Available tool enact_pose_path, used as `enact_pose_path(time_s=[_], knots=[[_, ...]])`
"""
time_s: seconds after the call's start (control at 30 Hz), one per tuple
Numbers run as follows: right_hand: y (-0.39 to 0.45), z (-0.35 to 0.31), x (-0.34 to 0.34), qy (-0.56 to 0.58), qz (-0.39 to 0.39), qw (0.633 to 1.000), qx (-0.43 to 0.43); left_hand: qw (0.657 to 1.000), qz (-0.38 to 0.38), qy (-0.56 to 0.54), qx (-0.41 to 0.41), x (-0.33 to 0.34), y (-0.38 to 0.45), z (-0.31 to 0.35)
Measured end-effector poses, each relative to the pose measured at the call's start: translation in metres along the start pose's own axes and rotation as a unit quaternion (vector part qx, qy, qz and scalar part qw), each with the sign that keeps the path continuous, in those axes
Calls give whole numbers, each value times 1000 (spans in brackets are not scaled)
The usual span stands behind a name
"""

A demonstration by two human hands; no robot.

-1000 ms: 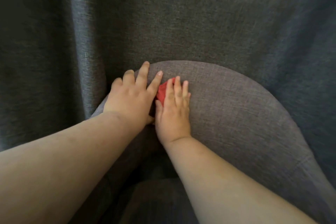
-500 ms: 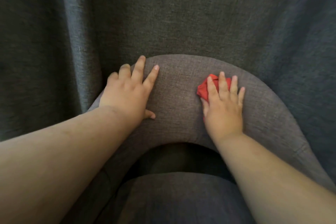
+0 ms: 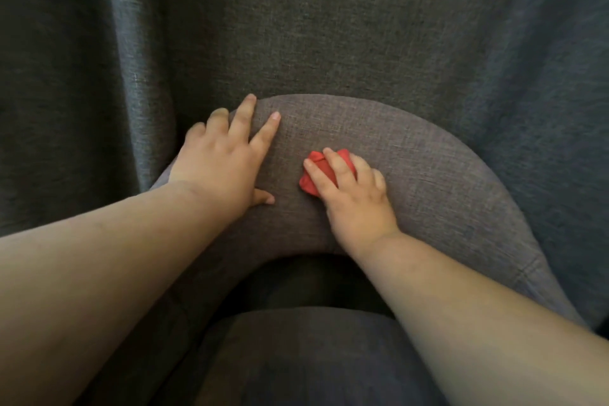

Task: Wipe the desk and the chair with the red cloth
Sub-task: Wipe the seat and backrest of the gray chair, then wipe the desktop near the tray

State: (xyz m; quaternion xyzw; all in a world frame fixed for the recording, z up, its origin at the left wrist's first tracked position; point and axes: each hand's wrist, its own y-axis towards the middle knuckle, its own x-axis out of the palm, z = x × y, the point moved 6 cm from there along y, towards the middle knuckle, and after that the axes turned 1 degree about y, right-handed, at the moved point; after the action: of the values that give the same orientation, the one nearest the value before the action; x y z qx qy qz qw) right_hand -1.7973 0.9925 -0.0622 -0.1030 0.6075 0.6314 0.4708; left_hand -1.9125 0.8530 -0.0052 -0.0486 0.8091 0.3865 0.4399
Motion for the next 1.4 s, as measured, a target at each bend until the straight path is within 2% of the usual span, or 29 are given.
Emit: enact_pose_path(time_s=[0.07,0.13,0.17,0.2,0.23,0.27,0.33,0.37,0.4,0.5,0.53,0.57,0.63,0.67,0.73,0.8,0.9,0.97,1.03,1.1,1.17,1.27,1.4], knots=[[-4,10,-9,15,-1,999,41,1000,12,-23,-1,-4,-4,-2],[-7,15,-17,129,42,984,116,997,44,-60,24,-8,-16,5],[-7,17,-21,226,68,958,163,993,52,-92,49,-8,-26,14],[-9,19,-23,333,89,914,215,985,47,-150,74,-5,-37,27],[-12,19,-21,425,94,859,268,962,9,-260,82,-1,-48,40],[-14,16,-18,489,86,810,313,909,-66,-407,57,6,-58,54],[-19,4,-10,573,51,735,360,725,-197,-659,-38,17,-72,80],[-23,-4,-6,612,34,700,367,647,-224,-725,-78,21,-75,89],[-27,-13,-4,648,25,666,369,599,-230,-759,-108,23,-74,93],[-46,-19,-5,705,51,592,386,525,-224,-805,-163,30,-75,91],[-56,-16,-4,722,51,554,411,503,-235,-815,-162,30,-77,92],[-65,-15,-2,748,28,497,439,478,-251,-827,-157,29,-79,93],[-79,-22,-5,807,-74,364,460,425,-289,-844,-155,22,-85,99],[-86,-28,-13,821,-120,318,458,411,-304,-844,-163,17,-89,102],[-94,-27,-33,833,-129,263,469,410,-318,-832,-197,3,-92,107],[-95,-12,-59,833,-89,238,491,431,-305,-814,-243,-21,-85,107],[-85,11,-116,833,-63,226,501,458,-317,-786,-267,-71,-65,104],[-81,26,-165,828,-63,200,520,440,-365,-782,-248,-119,-51,106],[-76,33,-223,826,-66,152,538,405,-425,-778,-224,-175,-41,104],[-65,46,-282,813,-58,126,566,371,-478,-772,-194,-234,-30,101],[-58,53,-336,793,-56,122,595,352,-503,-766,-194,-286,-25,97],[-38,70,-410,781,-34,98,615,352,-511,-758,-201,-359,-8,94],[-28,99,-499,770,22,130,624,350,-522,-765,-144,-442,15,98]])
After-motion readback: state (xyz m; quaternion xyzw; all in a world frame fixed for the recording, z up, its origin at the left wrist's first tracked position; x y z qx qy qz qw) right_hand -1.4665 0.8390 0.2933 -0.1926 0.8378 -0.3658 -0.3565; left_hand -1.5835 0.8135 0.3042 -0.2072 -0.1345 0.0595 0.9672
